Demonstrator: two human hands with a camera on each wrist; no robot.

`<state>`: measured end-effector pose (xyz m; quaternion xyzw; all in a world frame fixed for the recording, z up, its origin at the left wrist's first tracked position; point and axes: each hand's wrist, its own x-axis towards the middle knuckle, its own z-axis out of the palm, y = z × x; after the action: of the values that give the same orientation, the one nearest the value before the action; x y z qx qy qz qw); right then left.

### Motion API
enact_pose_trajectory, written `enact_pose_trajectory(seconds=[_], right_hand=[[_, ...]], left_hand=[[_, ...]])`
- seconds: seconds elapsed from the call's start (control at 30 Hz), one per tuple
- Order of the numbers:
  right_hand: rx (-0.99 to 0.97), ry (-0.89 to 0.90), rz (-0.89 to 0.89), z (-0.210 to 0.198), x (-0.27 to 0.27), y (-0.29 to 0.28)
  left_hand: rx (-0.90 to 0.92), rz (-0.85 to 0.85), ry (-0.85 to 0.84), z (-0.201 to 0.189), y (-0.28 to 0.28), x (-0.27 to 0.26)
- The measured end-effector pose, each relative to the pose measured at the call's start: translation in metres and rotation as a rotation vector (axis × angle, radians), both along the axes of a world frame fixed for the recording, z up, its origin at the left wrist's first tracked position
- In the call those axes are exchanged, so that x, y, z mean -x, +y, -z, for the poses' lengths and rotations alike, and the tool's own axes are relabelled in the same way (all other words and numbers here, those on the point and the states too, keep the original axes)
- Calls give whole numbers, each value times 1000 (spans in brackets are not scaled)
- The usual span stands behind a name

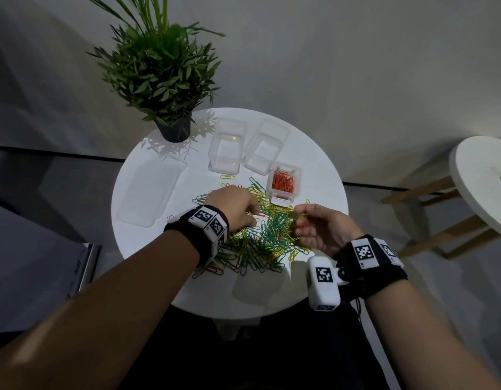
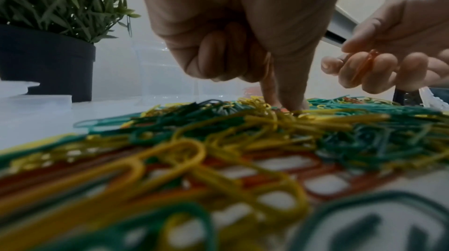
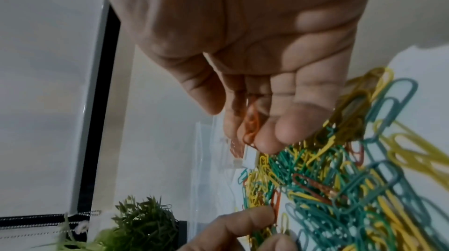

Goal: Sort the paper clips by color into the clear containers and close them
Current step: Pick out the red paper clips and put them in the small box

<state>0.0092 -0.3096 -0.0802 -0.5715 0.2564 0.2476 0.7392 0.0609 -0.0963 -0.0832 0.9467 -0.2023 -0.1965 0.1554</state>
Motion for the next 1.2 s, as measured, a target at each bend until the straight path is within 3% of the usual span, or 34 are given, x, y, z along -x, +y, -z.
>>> enact_pose_trajectory(seconds=[0.1, 0.37, 0.87, 1.03, 1.2], right_hand=[[62, -43, -10, 2, -1, 6], [592, -327, -246, 8, 0, 24], [424, -295, -110, -3, 0, 12], [484, -255, -163, 2, 0, 9], [428, -192, -81, -1, -2, 10]], left_hand=[[-11, -8, -7, 1, 0, 0], [17, 13, -52, 1, 3, 0], [-332, 317, -212, -6, -32, -3], [-379, 328, -237, -11, -34, -1], [-430, 372, -244, -16, -40, 0]])
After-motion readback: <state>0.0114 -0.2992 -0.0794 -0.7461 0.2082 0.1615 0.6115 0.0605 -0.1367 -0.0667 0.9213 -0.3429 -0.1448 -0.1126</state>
